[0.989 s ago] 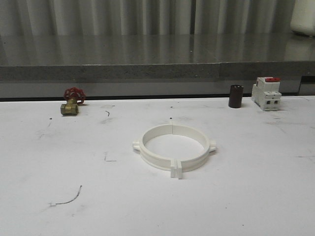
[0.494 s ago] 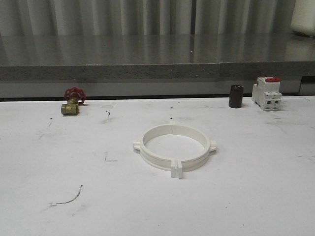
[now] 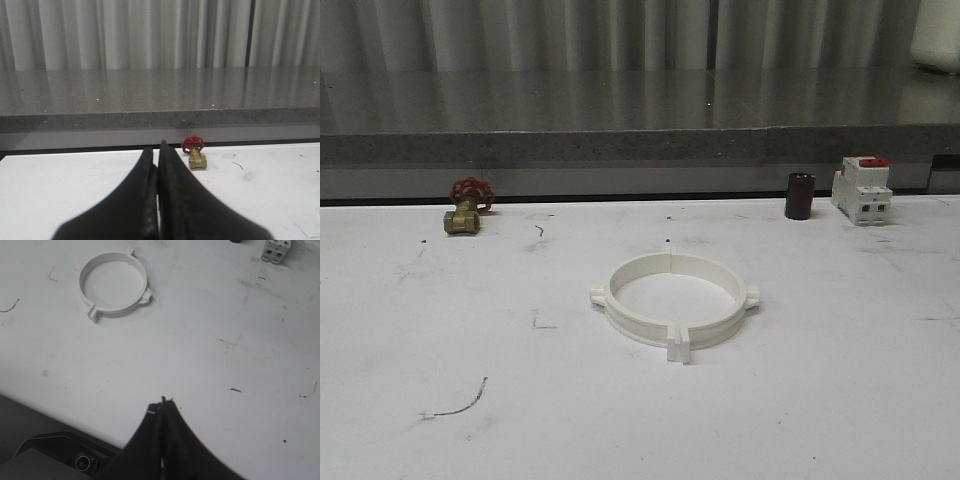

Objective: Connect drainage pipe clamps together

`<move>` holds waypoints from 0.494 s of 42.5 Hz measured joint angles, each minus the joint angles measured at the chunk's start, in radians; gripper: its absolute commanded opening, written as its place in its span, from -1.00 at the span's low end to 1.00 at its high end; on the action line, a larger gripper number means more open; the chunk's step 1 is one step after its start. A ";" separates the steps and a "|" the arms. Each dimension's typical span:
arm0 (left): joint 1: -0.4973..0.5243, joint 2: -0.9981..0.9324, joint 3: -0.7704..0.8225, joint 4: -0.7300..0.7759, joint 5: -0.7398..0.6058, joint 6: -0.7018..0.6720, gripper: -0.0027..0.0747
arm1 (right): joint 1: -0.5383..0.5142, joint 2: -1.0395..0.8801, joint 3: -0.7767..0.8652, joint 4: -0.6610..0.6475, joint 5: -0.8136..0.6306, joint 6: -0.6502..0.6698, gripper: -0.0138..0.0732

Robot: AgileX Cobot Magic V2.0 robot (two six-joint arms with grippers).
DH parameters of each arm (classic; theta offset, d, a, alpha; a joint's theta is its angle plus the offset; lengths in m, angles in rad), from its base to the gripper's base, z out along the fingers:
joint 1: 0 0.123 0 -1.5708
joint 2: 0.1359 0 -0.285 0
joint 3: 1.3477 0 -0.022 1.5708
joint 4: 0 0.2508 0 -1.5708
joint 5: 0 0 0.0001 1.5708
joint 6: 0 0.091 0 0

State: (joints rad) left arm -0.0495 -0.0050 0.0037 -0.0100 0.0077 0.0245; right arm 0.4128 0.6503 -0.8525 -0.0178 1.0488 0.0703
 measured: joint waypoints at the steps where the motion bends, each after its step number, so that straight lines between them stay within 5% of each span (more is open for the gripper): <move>1: 0.004 0.000 0.000 0.000 0.000 0.000 -0.98 | 0.000 0.000 0.000 0.000 0.000 0.000 -0.84; 21: 0.037 0.000 0.000 -0.001 0.000 0.000 -0.98 | 0.000 0.000 0.000 0.000 0.000 0.000 -0.84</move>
State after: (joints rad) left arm -0.0125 -0.0050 0.0037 -0.0106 0.0077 0.0245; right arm 0.4128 0.6503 -0.8525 -0.0178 1.0488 0.0703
